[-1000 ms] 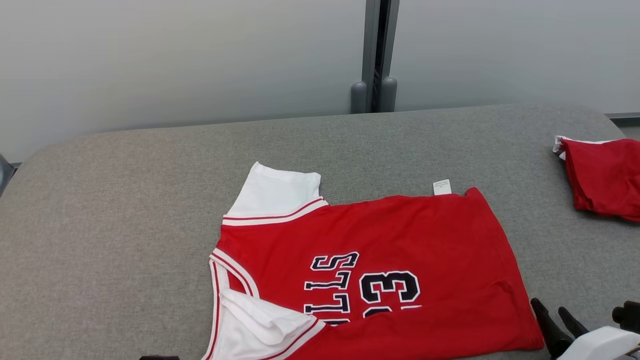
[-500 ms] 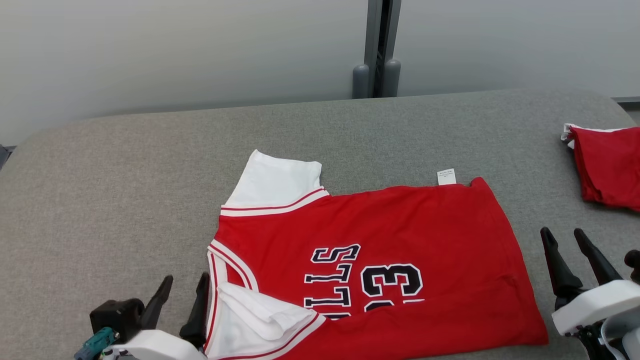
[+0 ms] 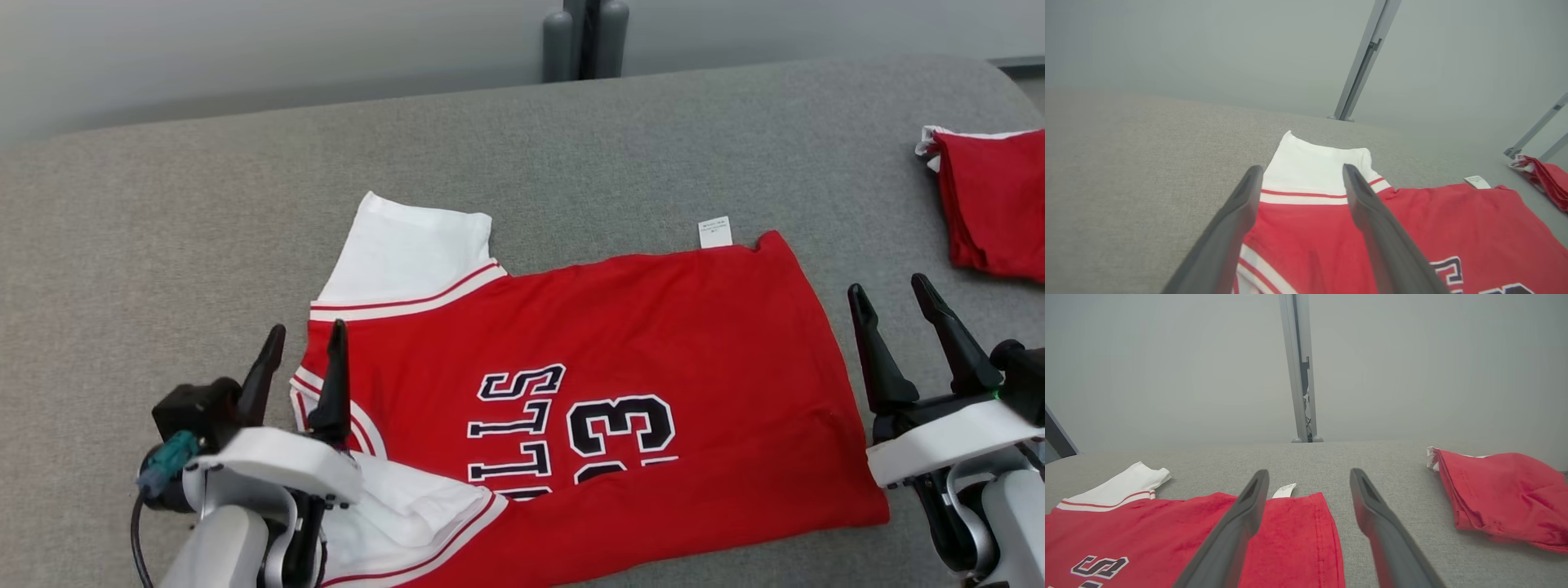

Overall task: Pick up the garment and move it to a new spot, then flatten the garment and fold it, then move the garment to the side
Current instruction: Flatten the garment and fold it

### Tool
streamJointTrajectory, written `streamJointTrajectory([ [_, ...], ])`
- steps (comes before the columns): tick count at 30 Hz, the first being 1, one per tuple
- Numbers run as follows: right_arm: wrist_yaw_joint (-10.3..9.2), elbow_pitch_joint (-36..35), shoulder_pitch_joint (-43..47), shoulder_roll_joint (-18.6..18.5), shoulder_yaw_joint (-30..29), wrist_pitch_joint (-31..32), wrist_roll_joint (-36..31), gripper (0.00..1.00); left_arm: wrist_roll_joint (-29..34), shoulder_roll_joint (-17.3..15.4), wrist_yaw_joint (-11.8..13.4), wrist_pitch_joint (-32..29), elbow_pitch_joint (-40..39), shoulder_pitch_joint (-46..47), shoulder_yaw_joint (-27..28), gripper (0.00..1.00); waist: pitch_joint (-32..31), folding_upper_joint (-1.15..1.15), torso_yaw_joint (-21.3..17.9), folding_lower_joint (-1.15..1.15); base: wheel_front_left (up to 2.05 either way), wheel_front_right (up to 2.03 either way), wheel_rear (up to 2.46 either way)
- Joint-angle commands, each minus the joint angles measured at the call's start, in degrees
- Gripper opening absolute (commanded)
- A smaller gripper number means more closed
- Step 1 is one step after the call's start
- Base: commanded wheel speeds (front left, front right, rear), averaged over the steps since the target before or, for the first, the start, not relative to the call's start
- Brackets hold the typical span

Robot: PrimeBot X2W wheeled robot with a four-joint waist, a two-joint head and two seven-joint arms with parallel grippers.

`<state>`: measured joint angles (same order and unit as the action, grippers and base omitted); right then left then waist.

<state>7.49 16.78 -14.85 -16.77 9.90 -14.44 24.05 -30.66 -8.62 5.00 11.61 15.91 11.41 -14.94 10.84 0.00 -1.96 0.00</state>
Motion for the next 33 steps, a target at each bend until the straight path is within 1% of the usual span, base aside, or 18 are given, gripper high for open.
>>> streamJointTrajectory([
  [1, -0.01, -0.3, -0.4, 0.0, -0.1, -0.4, -0.4, 1.00, 0.6, -0.6, -0.2, 0.0, 0.6, 1.7, 0.2, 1.00, 1.7, 0.00, -1.4, 0.00, 0.00, 0.00, 0.00],
  [4, -0.01, -1.4, -1.2, 0.7, 0.1, -0.5, -1.0, 1.00, 1.8, -1.4, 0.3, -1.2, 4.3, 6.2, -0.2, 1.00, 4.0, 0.00, -3.0, 0.00, 0.00, 0.00, 0.00],
  [6, -0.01, -2.4, -1.8, 1.2, 0.2, -0.5, -1.1, 1.00, 3.1, -2.9, 0.0, -3.2, 8.3, 11.3, -0.8, 1.00, 6.0, 0.00, -4.7, 0.00, 0.00, 0.00, 0.00],
  [9, -0.02, -3.8, -2.6, 1.6, -0.2, -0.7, -1.7, 1.00, 4.2, -4.1, -0.2, -4.9, 11.9, 16.7, -1.2, 1.00, 7.9, 0.00, -6.3, 0.00, 0.00, 0.00, 0.00],
  [15, -0.01, -6.9, -3.5, 2.7, -0.8, -0.8, -2.1, 1.00, 6.1, -5.9, 0.6, -7.7, 19.6, 25.9, -1.8, 1.00, 11.3, 0.00, -8.9, 0.00, 0.00, 0.00, 0.00],
  [21, -0.01, -9.4, -4.5, 3.5, -0.2, -0.8, -2.6, 1.00, 8.5, -7.6, 2.2, -9.3, 27.4, 33.1, -2.7, 1.00, 13.7, 0.00, -10.8, 0.00, 0.00, 0.00, 0.00],
  [23, -0.01, -10.0, -4.6, 3.8, -0.1, -0.8, -2.7, 1.00, 9.0, -8.3, 2.0, -9.5, 29.6, 35.1, -3.0, 1.00, 14.3, 0.00, -11.3, 0.00, 0.00, 0.00, 0.00],
  [31, -0.01, -10.8, -4.4, 4.3, -0.2, -0.8, -3.2, 1.00, 9.4, -8.6, -0.4, -11.6, 37.1, 40.1, -4.7, 1.00, 15.6, 0.00, -11.8, 0.00, 0.00, 0.00, 0.00],
  [32, -0.01, -10.9, -4.3, 4.3, -0.3, -0.8, -3.3, 1.00, 9.2, -8.5, -0.6, -11.5, 37.7, 40.5, -4.8, 0.48, 15.7, 0.00, -11.7, 0.00, 0.00, 0.00, 0.00],
  [33, -0.01, -10.8, -4.3, 4.4, -0.3, -0.8, -3.3, 1.00, 8.9, -8.3, -1.1, -11.3, 38.2, 40.8, -4.8, 0.08, 15.7, 0.00, -11.7, 0.00, 0.00, 0.00, 0.00],
])
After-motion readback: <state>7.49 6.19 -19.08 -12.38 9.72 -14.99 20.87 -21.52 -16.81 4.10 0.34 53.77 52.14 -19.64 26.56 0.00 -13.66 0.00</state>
